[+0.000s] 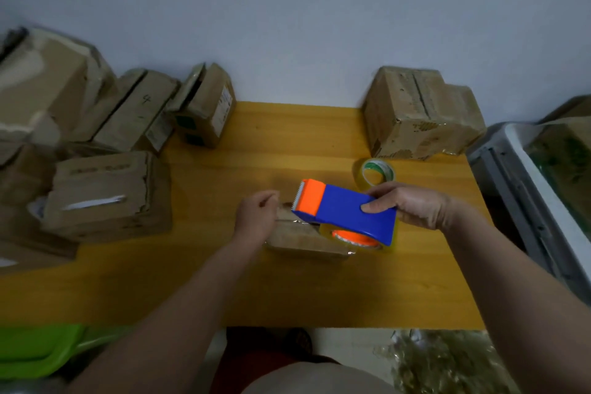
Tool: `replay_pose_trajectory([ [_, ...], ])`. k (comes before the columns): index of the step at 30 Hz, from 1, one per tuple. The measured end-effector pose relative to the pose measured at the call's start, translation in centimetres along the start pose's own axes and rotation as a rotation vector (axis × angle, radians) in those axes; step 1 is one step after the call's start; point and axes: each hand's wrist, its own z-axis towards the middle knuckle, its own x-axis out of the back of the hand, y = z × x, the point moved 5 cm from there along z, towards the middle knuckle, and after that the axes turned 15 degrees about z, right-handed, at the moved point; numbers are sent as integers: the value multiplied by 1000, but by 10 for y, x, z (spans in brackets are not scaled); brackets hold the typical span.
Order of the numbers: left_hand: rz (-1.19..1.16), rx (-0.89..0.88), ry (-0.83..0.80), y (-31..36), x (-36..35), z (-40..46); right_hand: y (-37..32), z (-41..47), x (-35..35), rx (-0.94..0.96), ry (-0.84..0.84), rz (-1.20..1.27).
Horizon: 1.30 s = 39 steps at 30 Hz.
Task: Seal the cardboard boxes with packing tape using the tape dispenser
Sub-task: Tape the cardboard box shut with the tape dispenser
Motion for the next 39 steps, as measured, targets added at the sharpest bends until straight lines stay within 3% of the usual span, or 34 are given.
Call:
replay_pose_trajectory([
  [3,-388,319,-482,15,-11,-14,0,1,1,-7,-17,0],
  [6,-544,348,-639,24,-8,-18,-1,1,0,-2,-39,5],
  [14,-538,256,-672,15,-4,-15,-4,8,-2,22,4,-126],
  [19,-765,394,-651,15,-14,-24,-5,11,-3,64,70,-163],
  [29,-980,459,-650,15,-36,-35,-7,3,-5,100,-24,-172],
  [39,-912,462,-580,13,-24,-30,-5,1,-3,90,-29,-147],
])
